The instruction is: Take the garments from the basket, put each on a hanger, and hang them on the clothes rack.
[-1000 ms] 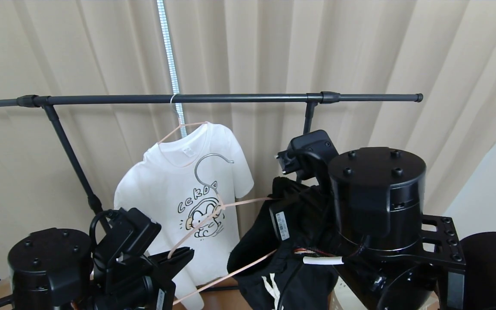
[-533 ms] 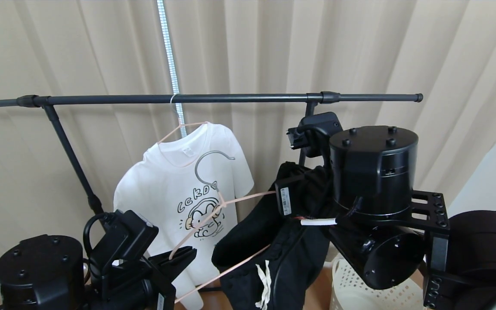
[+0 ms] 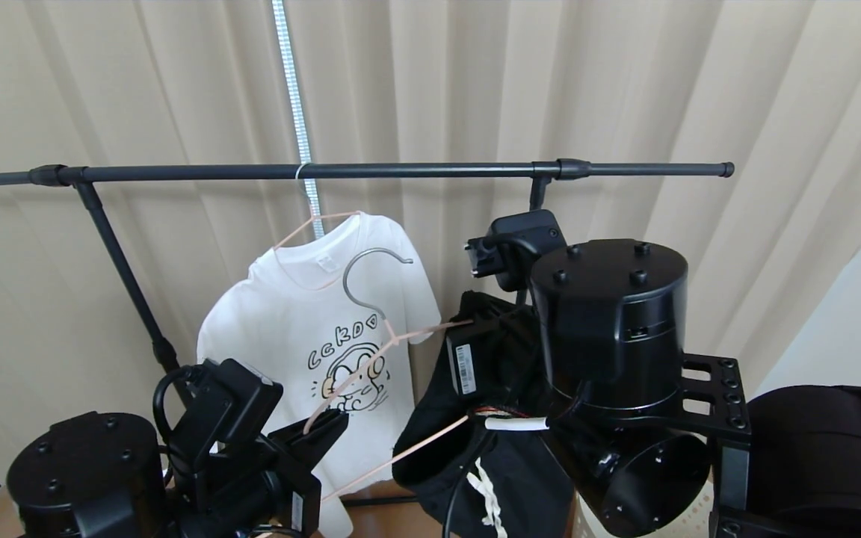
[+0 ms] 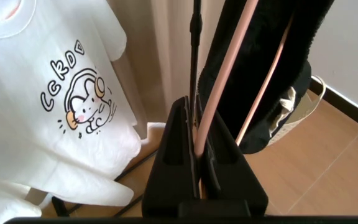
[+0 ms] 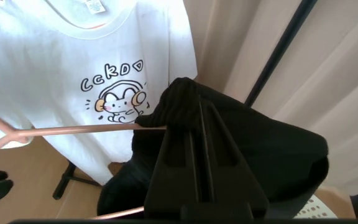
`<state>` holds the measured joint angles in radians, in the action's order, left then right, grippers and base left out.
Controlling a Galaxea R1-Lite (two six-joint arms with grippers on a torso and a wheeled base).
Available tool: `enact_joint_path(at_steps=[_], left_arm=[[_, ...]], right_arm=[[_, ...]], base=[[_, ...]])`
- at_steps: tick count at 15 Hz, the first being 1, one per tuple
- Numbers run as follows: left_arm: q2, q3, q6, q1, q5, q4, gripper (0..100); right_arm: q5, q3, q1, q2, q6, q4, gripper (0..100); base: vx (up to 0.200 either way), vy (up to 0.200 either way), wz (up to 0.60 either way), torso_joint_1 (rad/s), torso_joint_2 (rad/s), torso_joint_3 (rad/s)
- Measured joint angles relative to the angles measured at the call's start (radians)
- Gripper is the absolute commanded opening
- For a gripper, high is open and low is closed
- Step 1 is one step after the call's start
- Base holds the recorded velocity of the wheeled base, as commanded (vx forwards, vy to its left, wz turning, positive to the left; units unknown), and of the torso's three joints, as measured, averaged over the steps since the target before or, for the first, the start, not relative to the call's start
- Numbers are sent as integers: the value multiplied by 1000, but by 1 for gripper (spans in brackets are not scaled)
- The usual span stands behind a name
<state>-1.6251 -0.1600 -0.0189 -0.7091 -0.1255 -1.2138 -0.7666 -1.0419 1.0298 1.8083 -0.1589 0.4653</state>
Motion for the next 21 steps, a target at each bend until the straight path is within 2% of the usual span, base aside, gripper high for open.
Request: enact_joint_path(at_steps=[2, 9, 15, 16, 21], left_arm=[[-26, 10, 0, -4, -2, -41, 0], [-48, 13, 5, -6, -3, -48, 0], [-48, 15, 10, -11, -3, -69, 0], [-48, 18, 10, -14, -3, -80, 0], [-47, 31, 10, -23, -3, -111, 0]], right_arm=[[1, -2, 16, 0, -5, -1, 0], [1, -26, 110, -2, -60, 0, 0], [1, -27, 128, -23, -73, 6, 0], [-1, -27, 123, -26, -73, 7, 100], [-28, -39, 57, -41, -69, 8, 100]], base=[[0, 0, 0, 0, 0, 0], [0, 0, 0, 0, 0, 0], [0, 0, 0, 0, 0, 0], [0, 0, 0, 0, 0, 0], [0, 0, 0, 0, 0, 0]])
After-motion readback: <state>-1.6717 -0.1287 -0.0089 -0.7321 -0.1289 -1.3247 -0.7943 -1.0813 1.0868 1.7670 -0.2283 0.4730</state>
